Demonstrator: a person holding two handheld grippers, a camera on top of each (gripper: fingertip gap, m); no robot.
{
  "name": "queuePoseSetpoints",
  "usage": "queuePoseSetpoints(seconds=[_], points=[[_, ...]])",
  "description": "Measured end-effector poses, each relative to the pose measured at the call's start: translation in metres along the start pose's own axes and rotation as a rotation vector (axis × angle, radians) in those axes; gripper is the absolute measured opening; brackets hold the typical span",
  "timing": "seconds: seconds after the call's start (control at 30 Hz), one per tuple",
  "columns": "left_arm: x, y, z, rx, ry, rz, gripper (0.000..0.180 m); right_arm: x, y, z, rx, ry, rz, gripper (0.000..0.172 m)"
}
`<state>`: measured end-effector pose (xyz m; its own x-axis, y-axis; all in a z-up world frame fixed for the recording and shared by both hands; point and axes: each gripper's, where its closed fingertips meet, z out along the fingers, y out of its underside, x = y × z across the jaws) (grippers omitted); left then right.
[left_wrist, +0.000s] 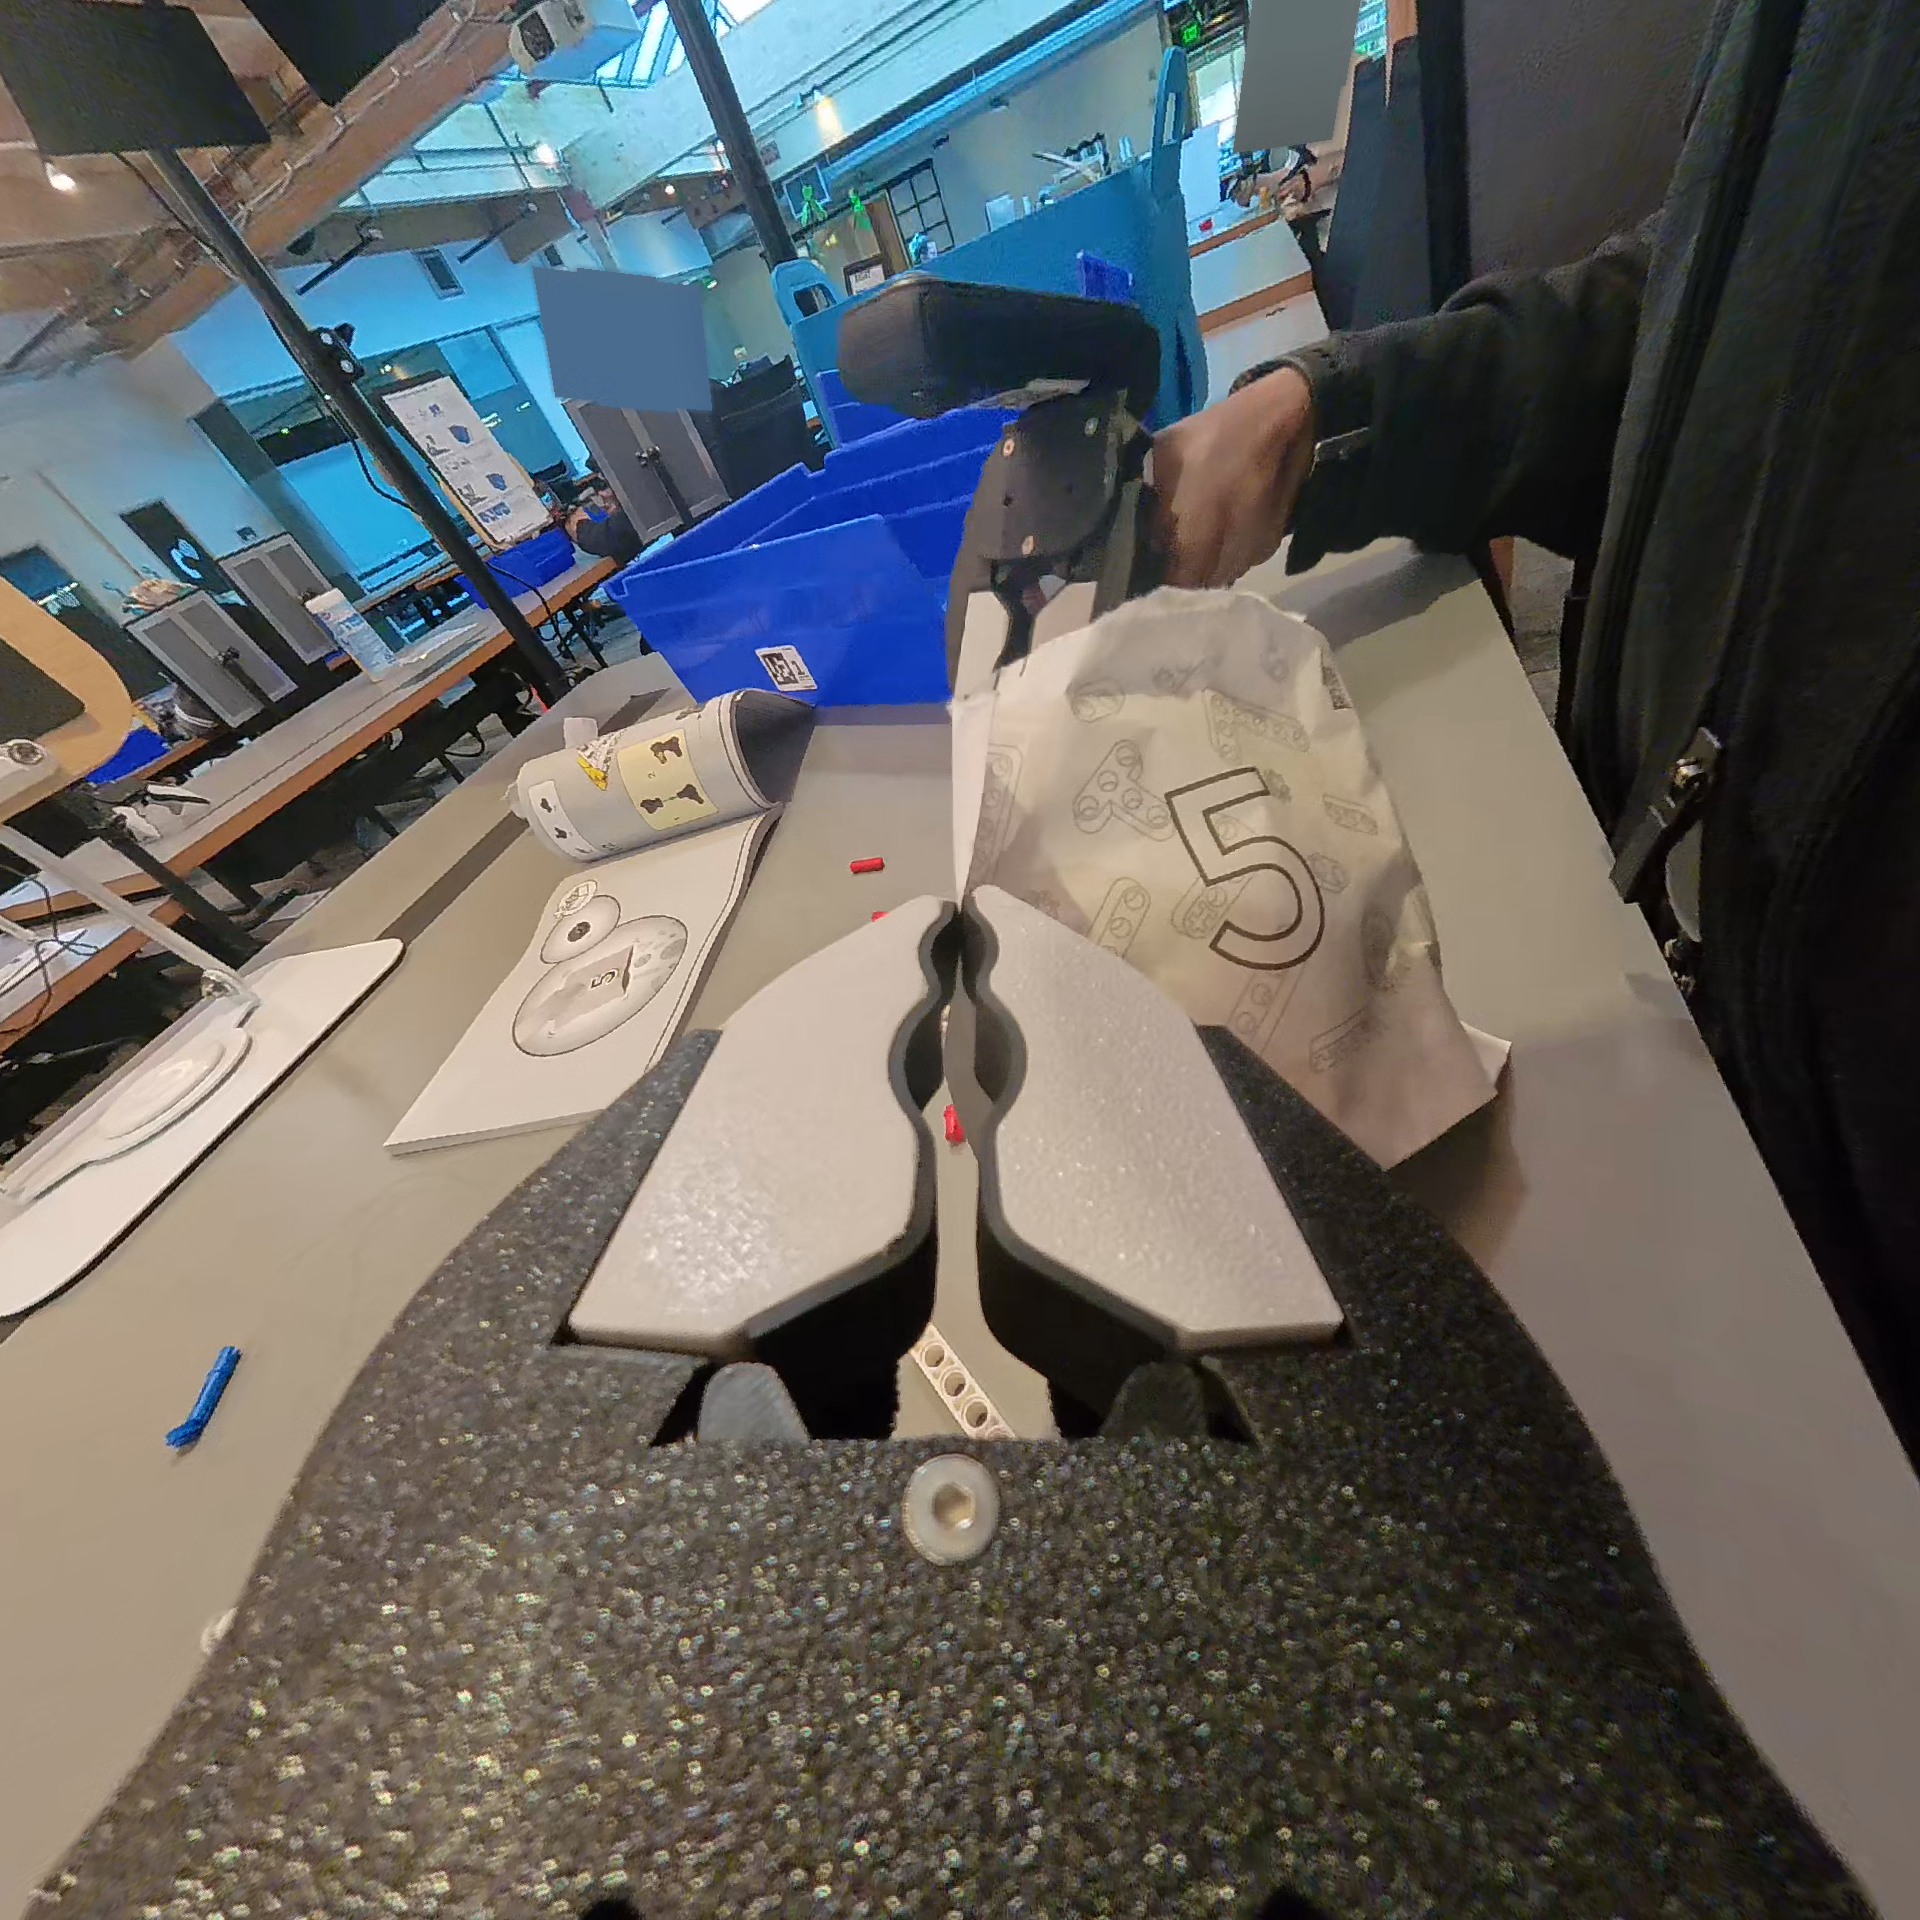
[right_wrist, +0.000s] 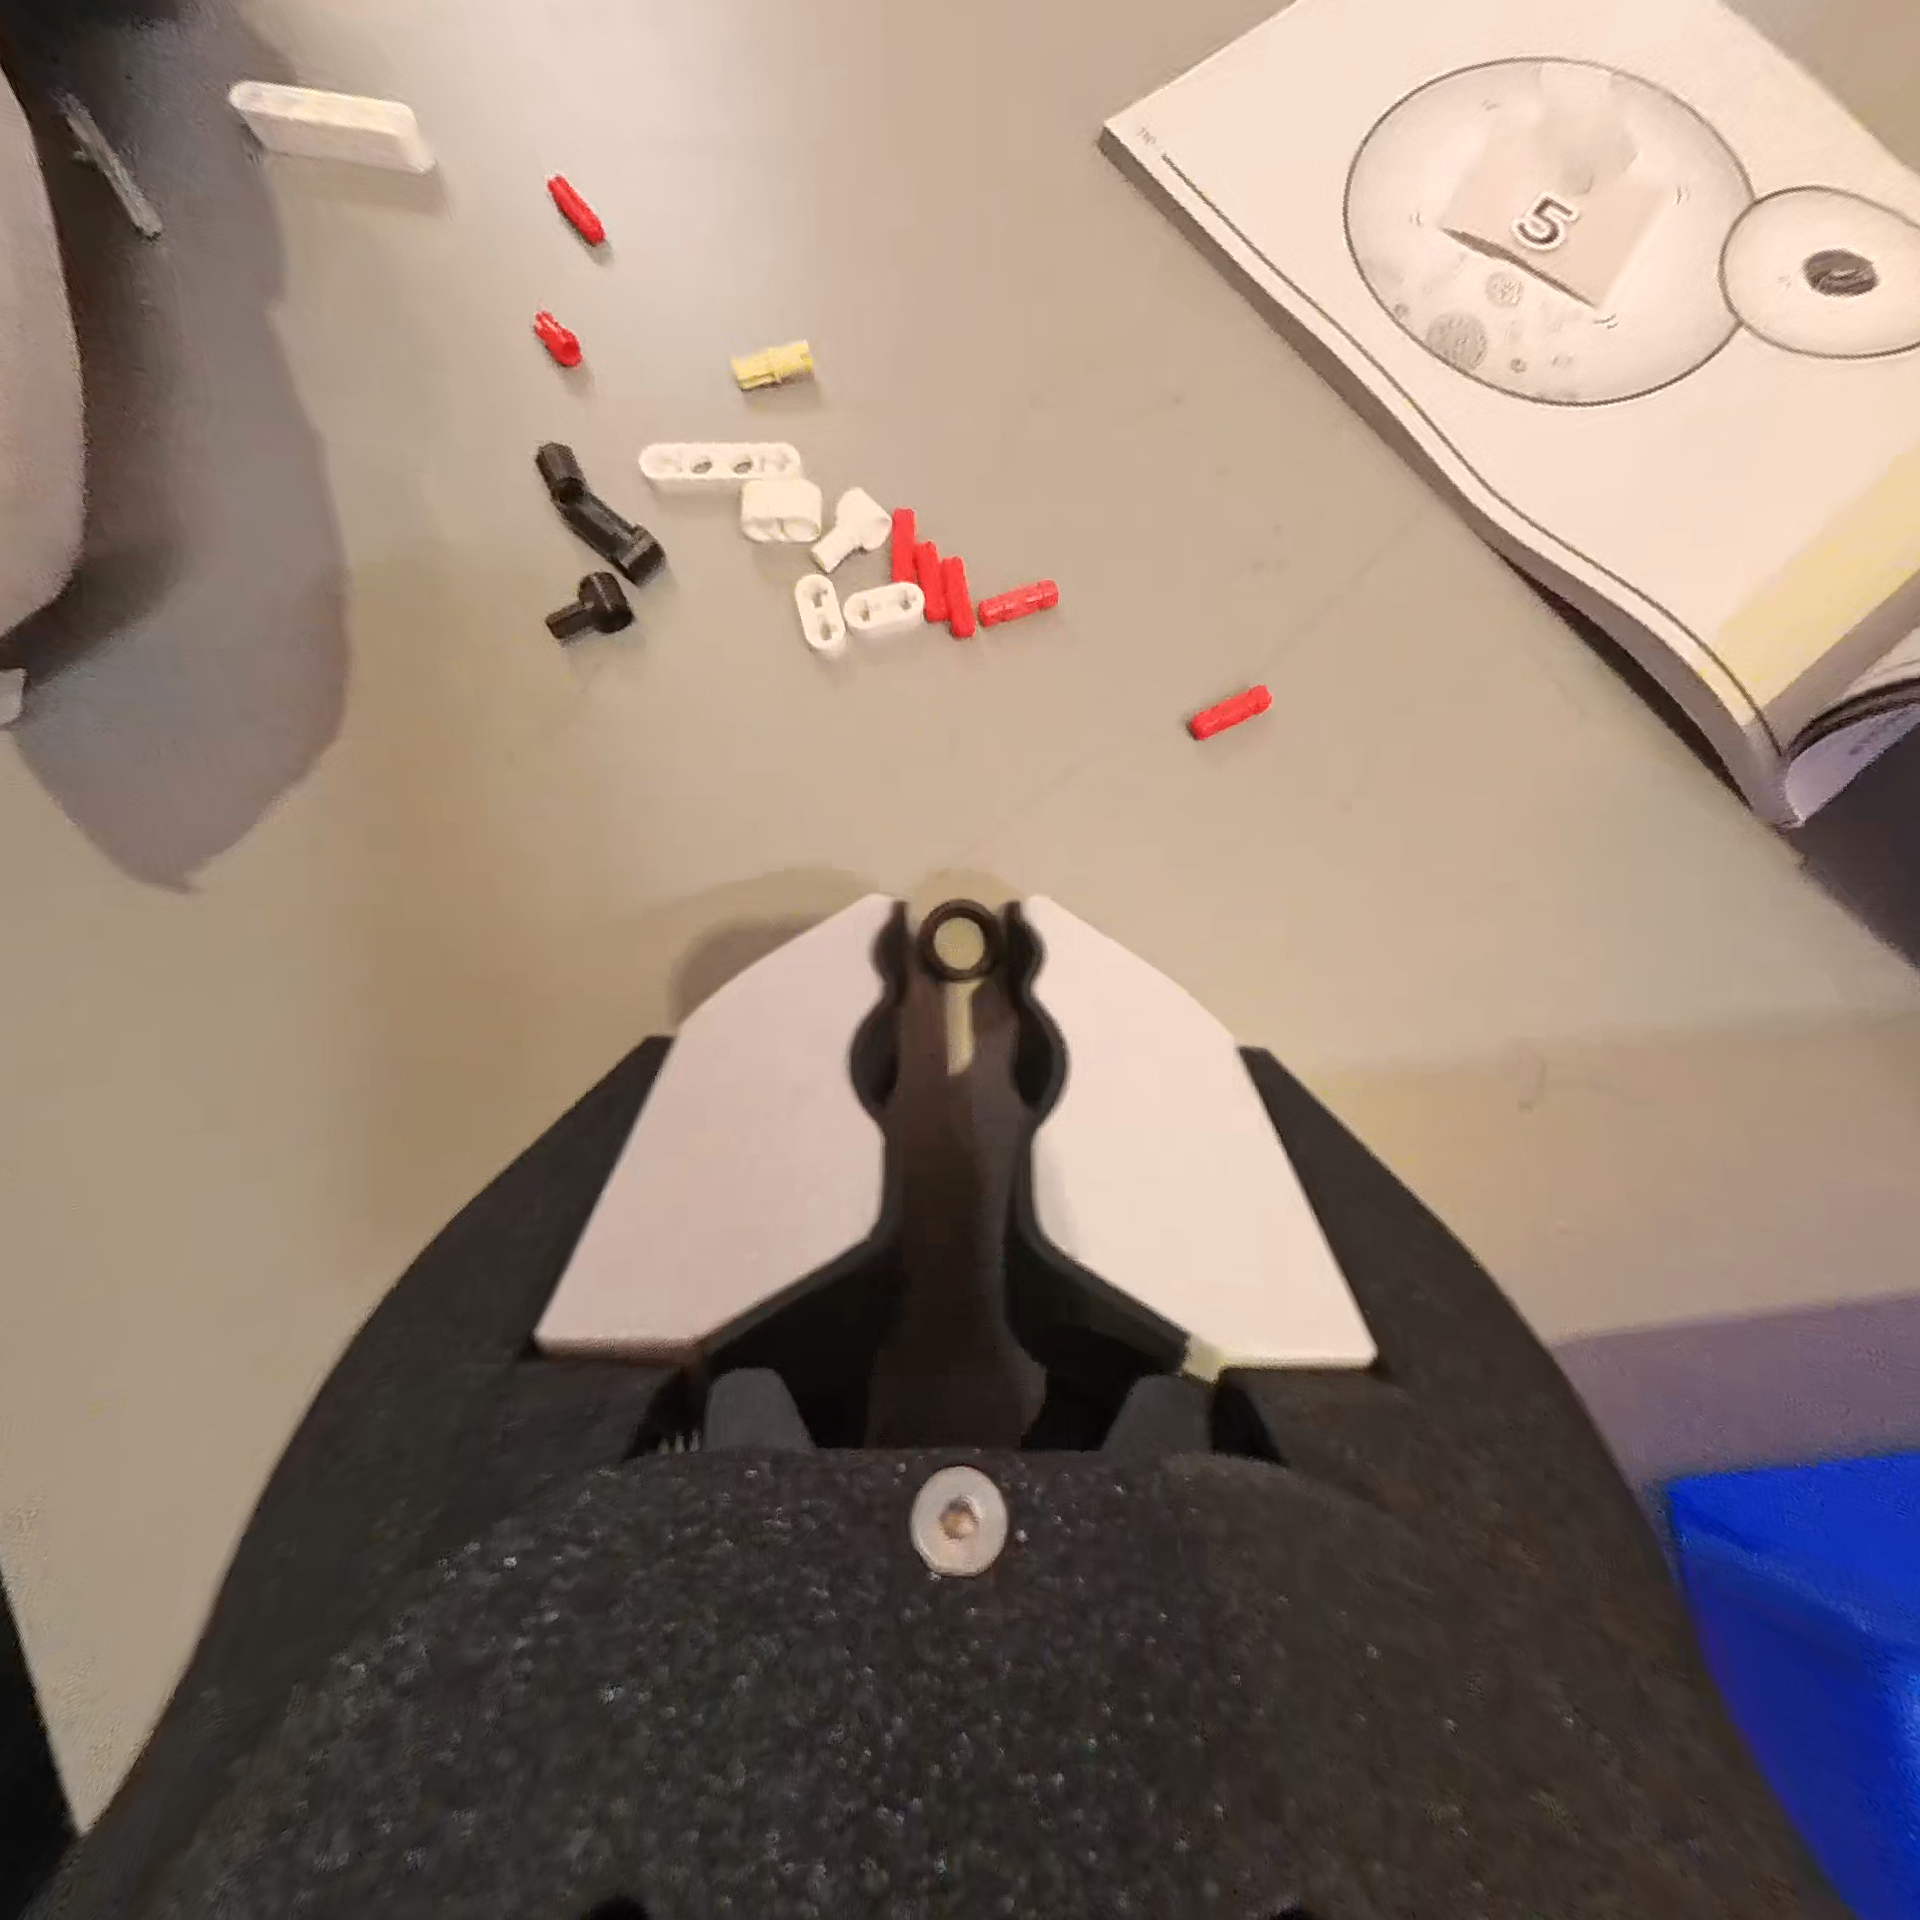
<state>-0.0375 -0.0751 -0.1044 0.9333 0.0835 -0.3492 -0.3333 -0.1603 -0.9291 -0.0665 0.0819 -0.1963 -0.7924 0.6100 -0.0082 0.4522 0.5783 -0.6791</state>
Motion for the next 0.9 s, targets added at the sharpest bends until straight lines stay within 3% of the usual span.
queuePoseSetpoints(seconds=[0.1, 0.33, 0.53, 0.63, 0.73, 0.9], points=[[-0.001, 0.001, -0.001, -0.003, -0.004, -0.004, 0.001, -0.012, -0.011, 0.001, 0.022, -0.054, -0.013, 0.013], [-0.002, 0.003, 0.000, -0.006, -0.007, -0.011, 0.000, -0.100, -0.103, -0.050, 0.429, -0.411, -0.092, 0.014], [-0.001, 0.003, 0.000, -0.003, -0.004, -0.012, 0.000, -0.098, -0.098, -0.030, 0.356, -0.318, -0.183, 0.041], [-0.001, 0.002, -0.001, -0.006, -0.007, -0.007, 0.000, -0.066, -0.092, -0.020, 0.325, -0.252, -0.105, 0.039], [-0.001, 0.001, -0.002, -0.002, -0.008, 0.000, 0.000, -0.035, -0.069, 0.004, 0.180, -0.117, -0.086, 0.030], [-0.001, 0.001, -0.003, -0.003, -0.007, 0.003, 0.000, -0.030, -0.048, 0.030, 0.037, -0.074, -0.076, 0.020]])
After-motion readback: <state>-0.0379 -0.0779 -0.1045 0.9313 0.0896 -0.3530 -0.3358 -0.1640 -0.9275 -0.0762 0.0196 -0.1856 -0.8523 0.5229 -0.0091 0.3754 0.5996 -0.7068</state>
